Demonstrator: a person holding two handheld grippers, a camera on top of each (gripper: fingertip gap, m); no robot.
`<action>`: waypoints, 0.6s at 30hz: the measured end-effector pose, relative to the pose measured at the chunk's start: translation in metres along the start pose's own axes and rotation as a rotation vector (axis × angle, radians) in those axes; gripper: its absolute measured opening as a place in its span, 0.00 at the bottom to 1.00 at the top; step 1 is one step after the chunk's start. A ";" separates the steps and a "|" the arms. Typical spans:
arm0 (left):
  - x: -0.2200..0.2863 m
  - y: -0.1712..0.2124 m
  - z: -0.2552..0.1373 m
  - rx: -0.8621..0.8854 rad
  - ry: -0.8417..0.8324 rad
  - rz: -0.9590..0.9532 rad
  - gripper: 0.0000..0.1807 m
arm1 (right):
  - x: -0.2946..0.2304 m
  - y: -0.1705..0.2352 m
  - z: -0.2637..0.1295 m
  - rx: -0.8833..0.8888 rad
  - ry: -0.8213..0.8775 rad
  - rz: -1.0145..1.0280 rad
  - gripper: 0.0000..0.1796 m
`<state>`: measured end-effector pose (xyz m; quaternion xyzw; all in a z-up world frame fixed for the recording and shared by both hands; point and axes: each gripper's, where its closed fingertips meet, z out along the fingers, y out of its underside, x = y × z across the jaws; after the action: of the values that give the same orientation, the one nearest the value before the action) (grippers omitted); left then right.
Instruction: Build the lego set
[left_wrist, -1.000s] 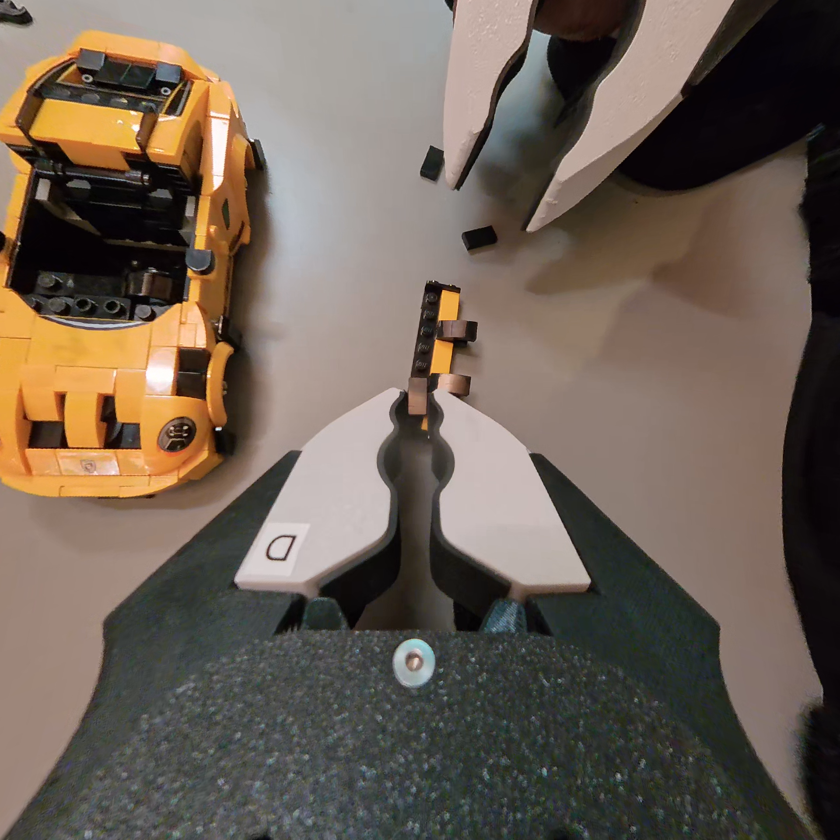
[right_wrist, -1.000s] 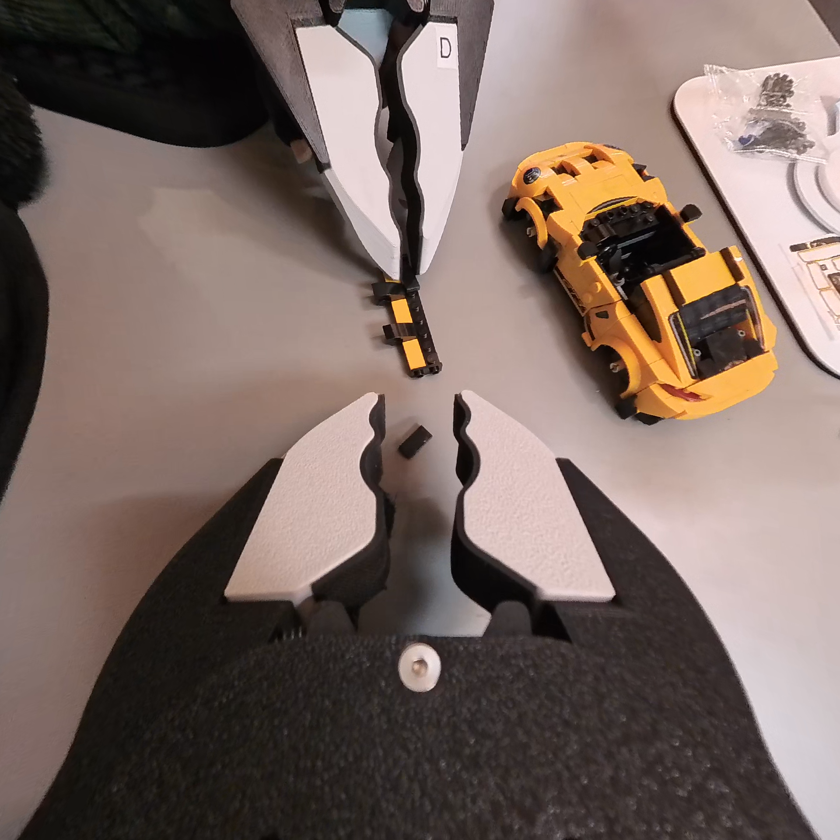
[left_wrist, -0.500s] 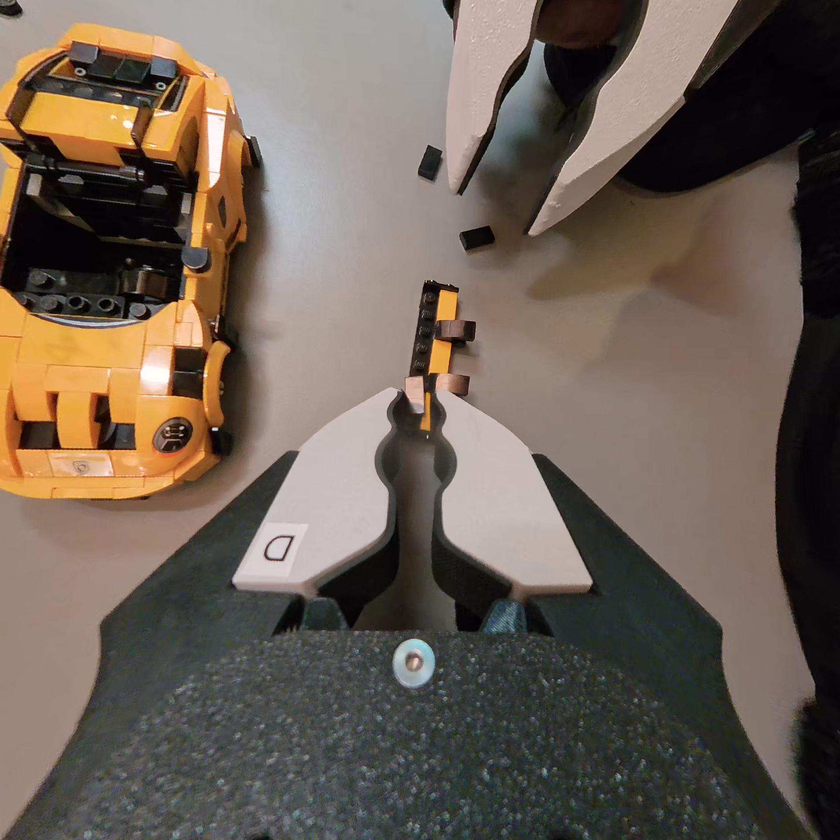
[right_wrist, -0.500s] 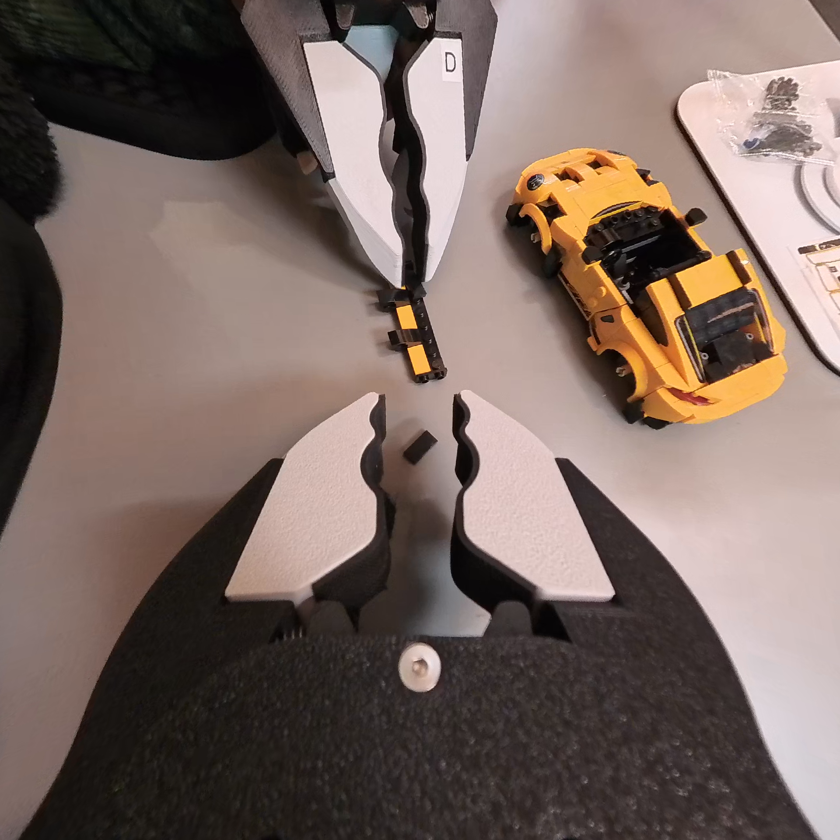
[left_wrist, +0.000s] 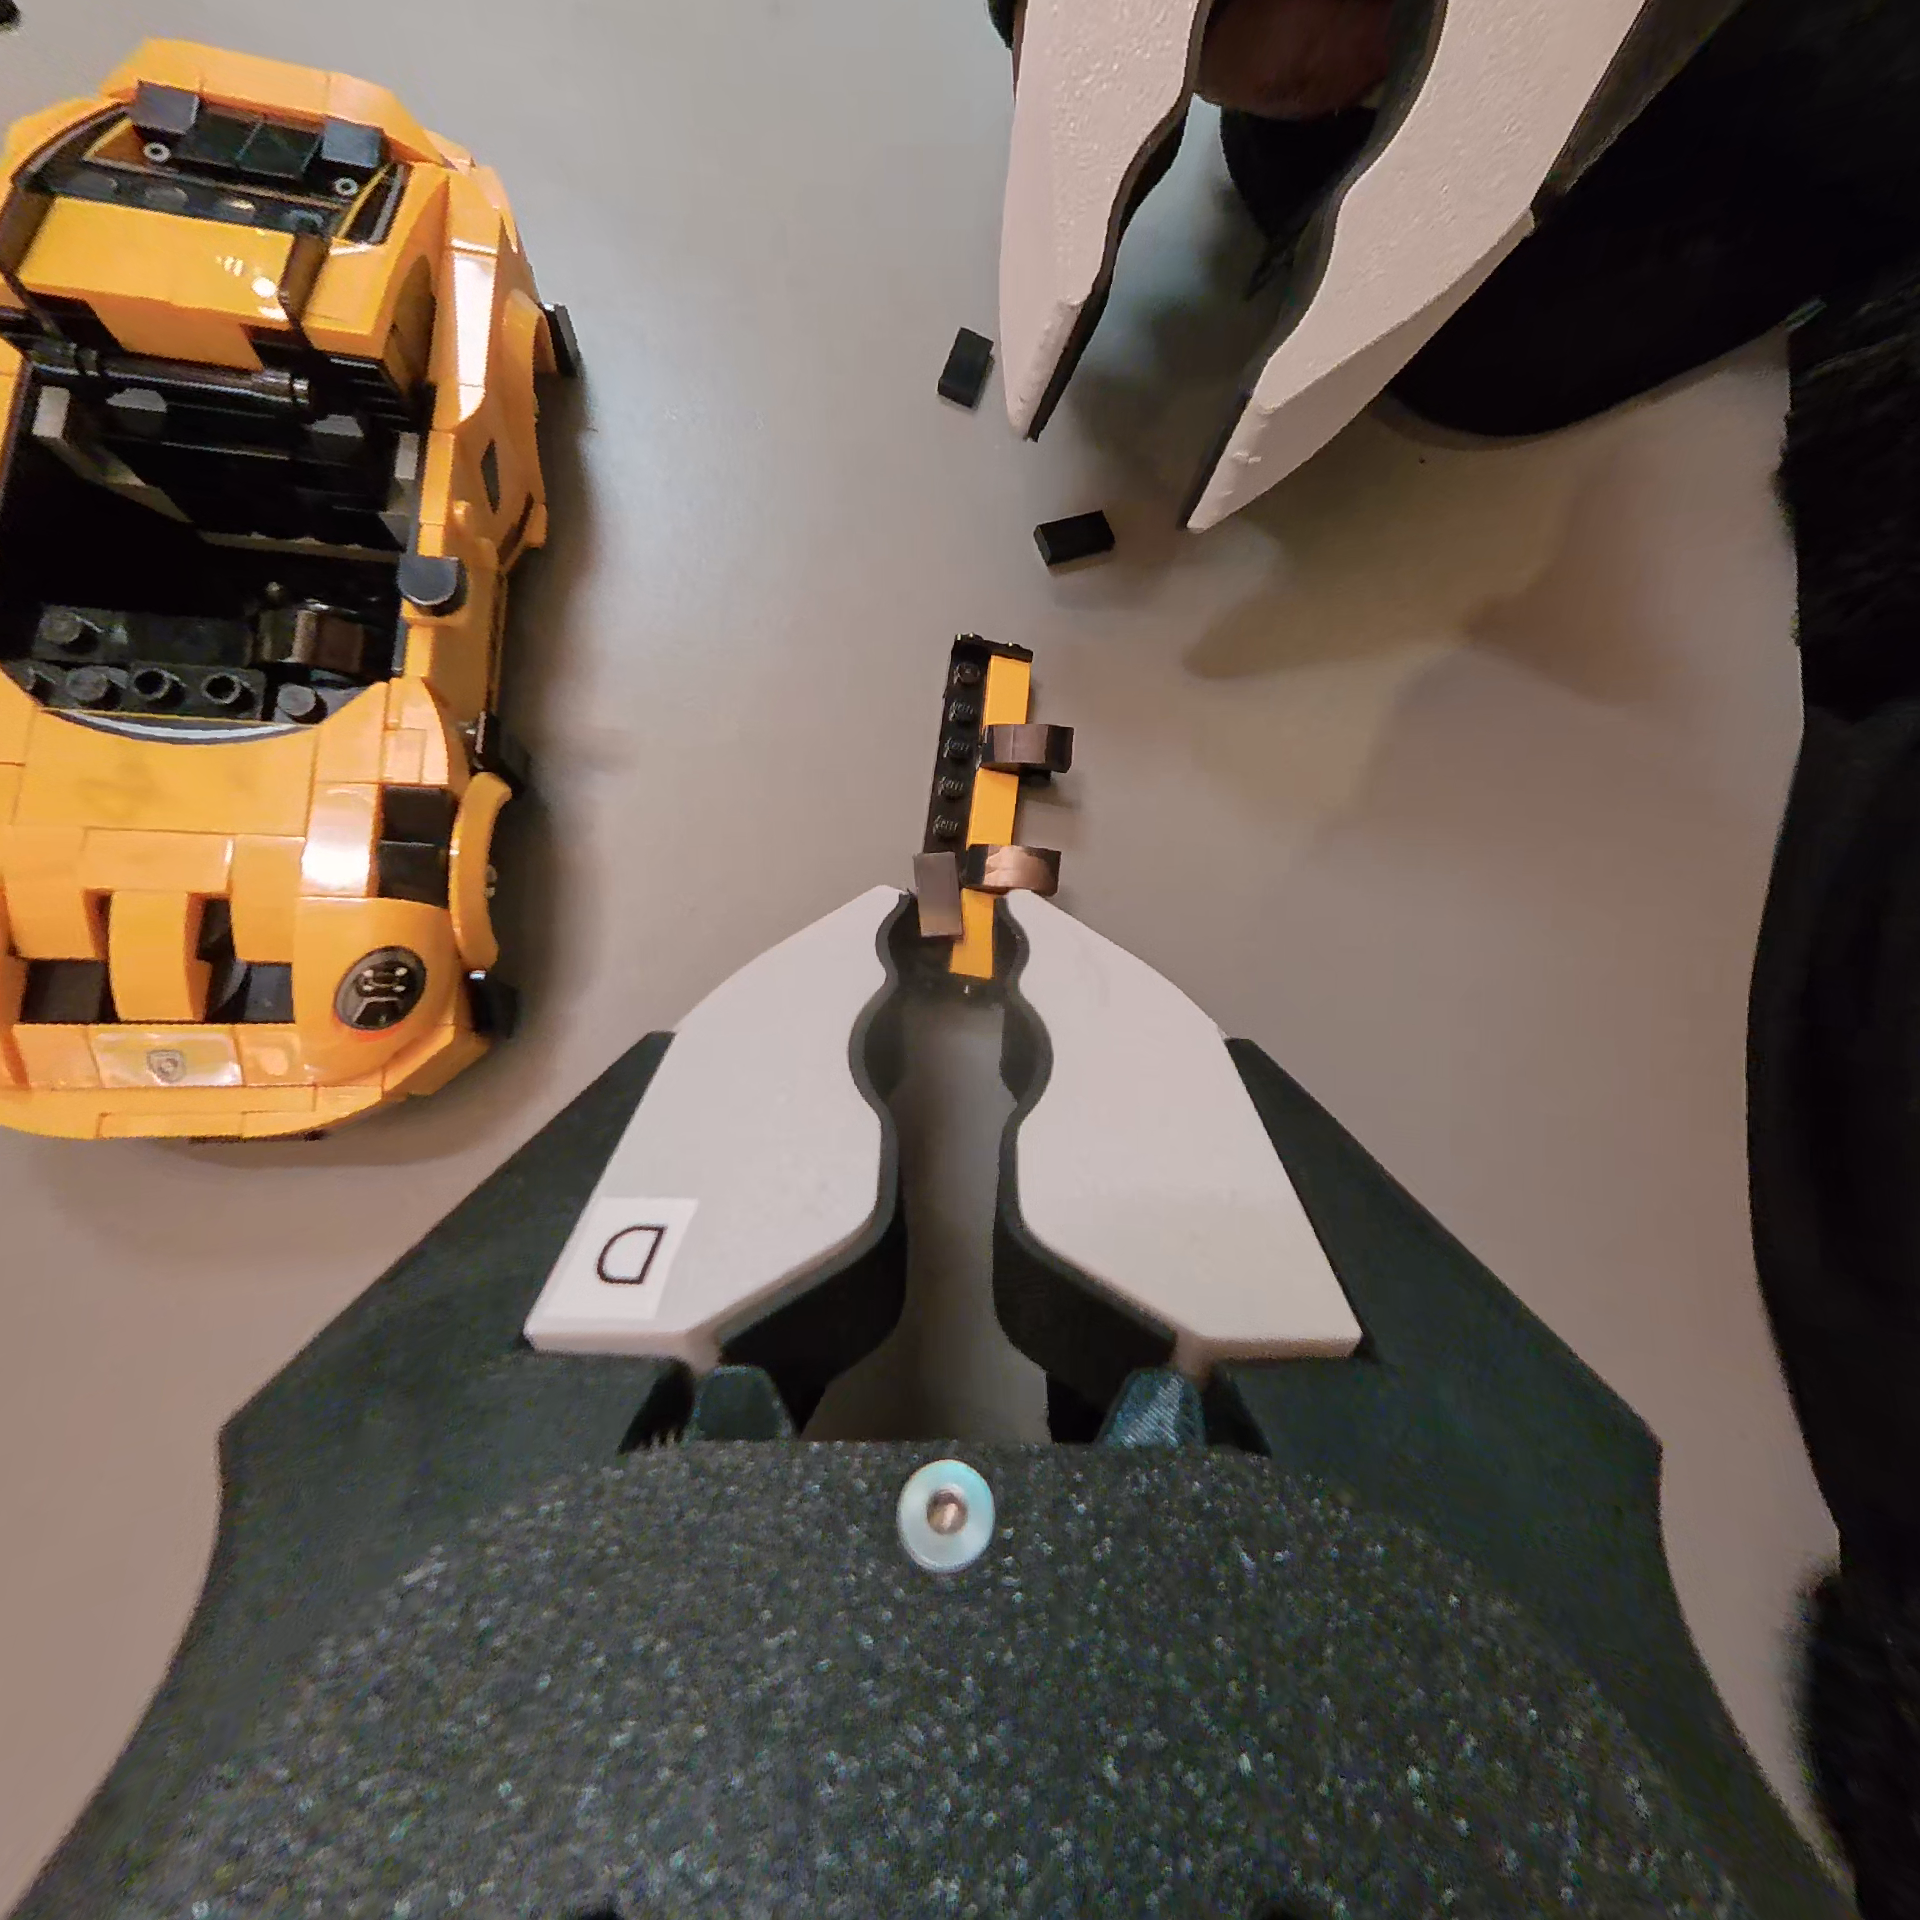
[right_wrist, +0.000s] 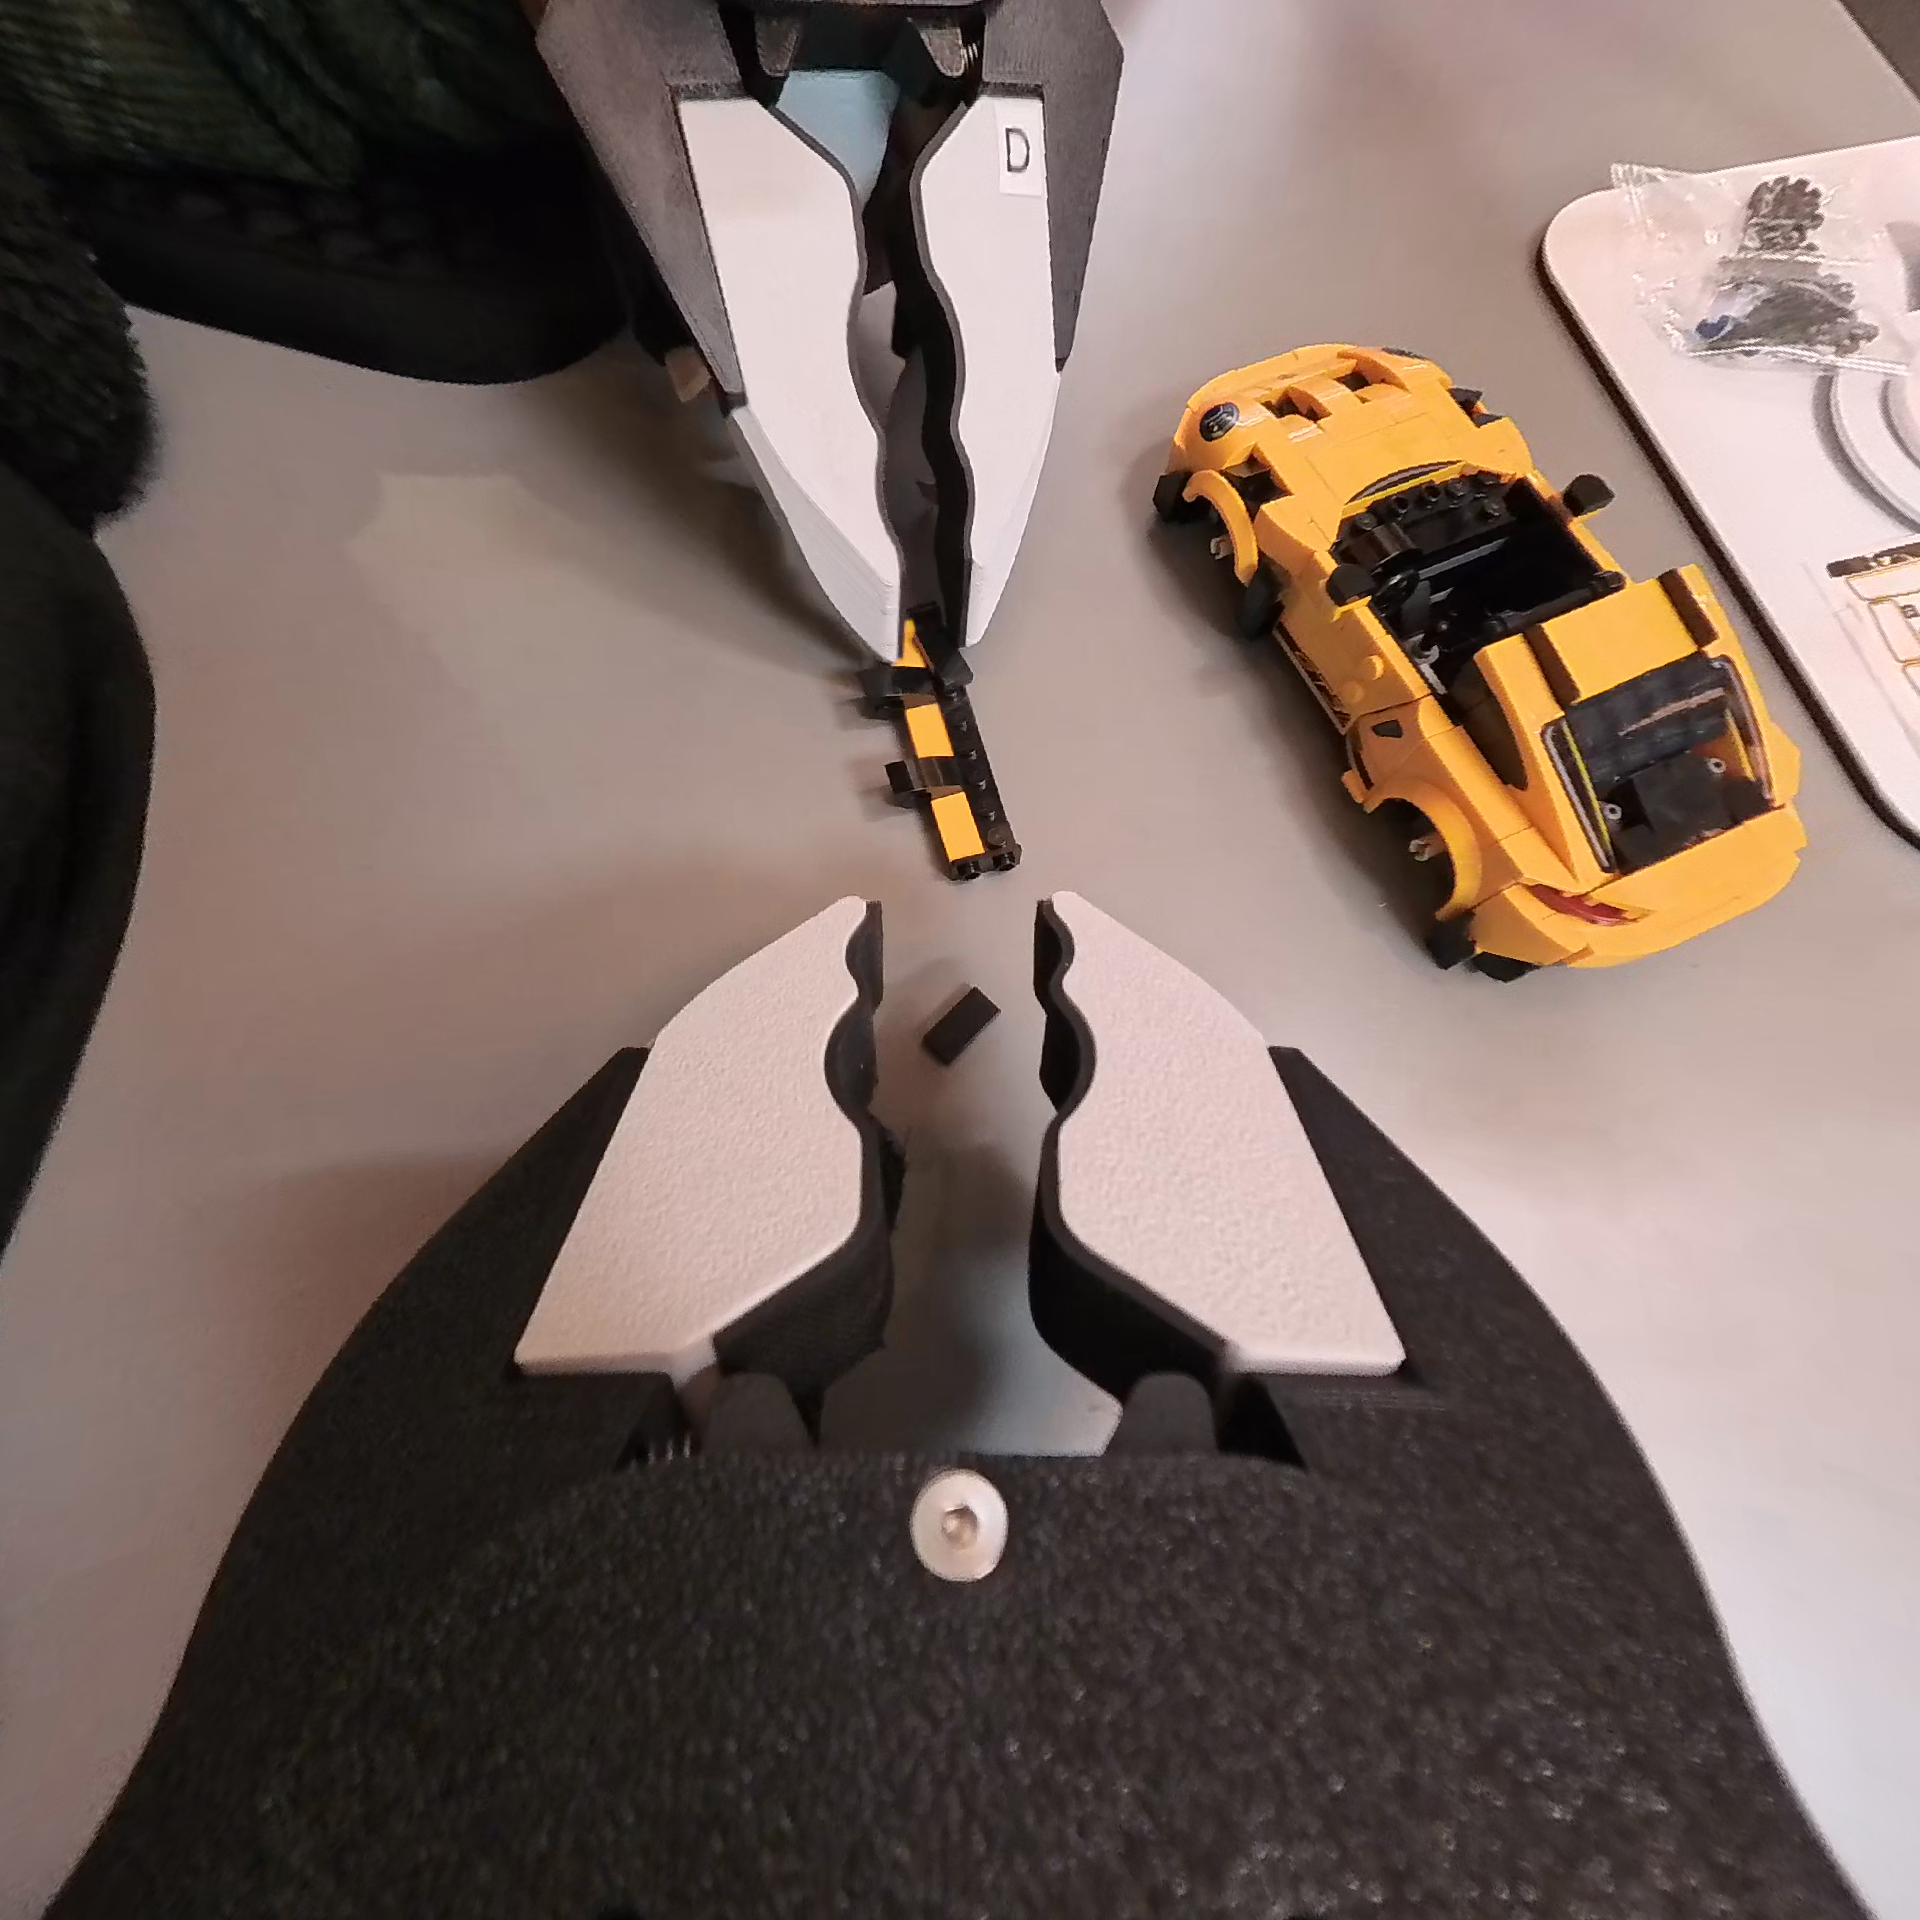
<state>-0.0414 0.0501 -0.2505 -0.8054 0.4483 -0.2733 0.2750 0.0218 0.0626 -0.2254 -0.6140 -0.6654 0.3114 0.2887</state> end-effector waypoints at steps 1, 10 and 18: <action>0.001 -0.001 -0.001 0.003 0.005 0.003 0.08 | 0.000 0.000 0.000 0.001 -0.001 0.001 0.15; 0.002 -0.001 -0.003 0.013 0.006 0.016 0.09 | 0.000 0.002 0.002 -0.003 -0.007 0.008 0.15; -0.002 -0.003 -0.009 0.024 -0.015 0.011 0.08 | 0.003 -0.025 0.000 0.049 -0.076 0.006 0.13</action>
<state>-0.0462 0.0511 -0.2427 -0.8017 0.4472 -0.2711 0.2894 0.0060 0.0642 -0.2065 -0.5965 -0.6662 0.3517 0.2770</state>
